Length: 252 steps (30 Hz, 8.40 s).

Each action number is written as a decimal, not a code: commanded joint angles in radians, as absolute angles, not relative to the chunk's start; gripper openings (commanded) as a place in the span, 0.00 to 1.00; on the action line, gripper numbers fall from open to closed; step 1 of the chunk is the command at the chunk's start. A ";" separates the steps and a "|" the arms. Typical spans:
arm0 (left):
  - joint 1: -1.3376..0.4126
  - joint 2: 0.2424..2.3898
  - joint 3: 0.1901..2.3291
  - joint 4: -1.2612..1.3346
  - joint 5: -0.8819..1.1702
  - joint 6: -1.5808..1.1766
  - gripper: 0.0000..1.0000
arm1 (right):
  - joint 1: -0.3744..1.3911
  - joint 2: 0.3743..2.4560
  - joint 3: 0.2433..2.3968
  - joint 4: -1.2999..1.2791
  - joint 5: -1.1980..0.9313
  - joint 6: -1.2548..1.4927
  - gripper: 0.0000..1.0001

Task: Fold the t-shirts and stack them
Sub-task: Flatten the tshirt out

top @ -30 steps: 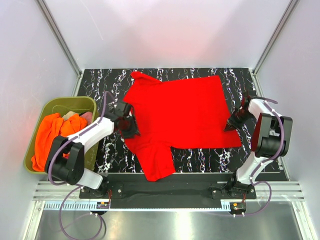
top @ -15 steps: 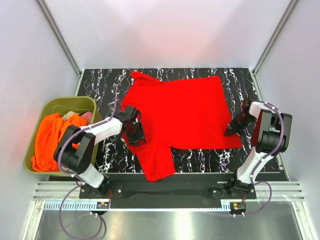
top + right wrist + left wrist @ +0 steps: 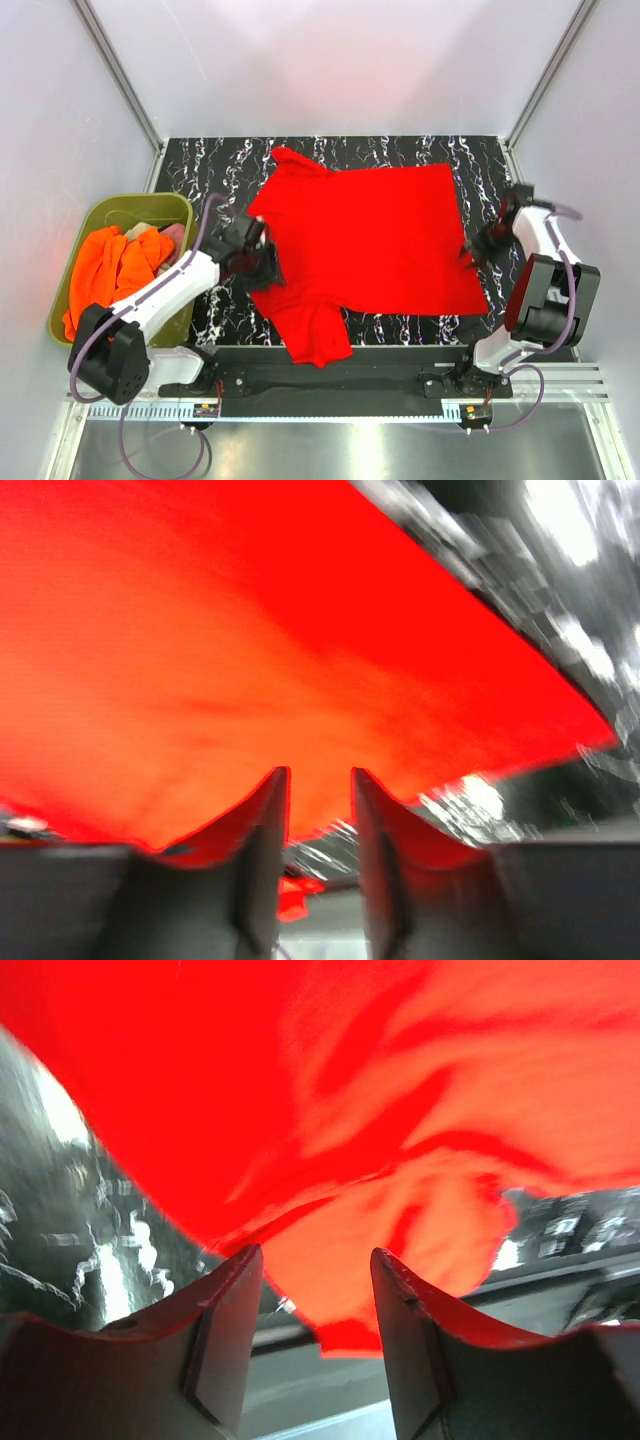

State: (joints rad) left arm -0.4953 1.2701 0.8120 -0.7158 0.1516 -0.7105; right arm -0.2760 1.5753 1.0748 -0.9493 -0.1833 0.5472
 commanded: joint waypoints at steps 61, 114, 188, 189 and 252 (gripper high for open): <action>-0.206 2.476 1.893 0.098 0.063 -1.005 0.33 | -0.215 1.851 1.508 -0.686 -0.463 0.514 0.49; -0.310 1.832 1.398 -0.277 0.069 -0.644 0.50 | -0.132 1.838 1.367 -0.781 -0.367 0.468 0.48; -0.158 2.206 1.663 -0.502 0.138 -0.626 0.44 | -0.112 2.293 1.851 -0.812 -0.282 0.434 0.44; -0.156 2.221 1.704 -0.505 0.143 -0.621 0.44 | -0.112 2.304 1.862 -0.810 -0.285 0.436 0.44; -0.630 1.315 0.634 -0.603 -0.097 -0.891 0.06 | -0.219 1.534 1.039 -0.997 -0.152 0.598 0.60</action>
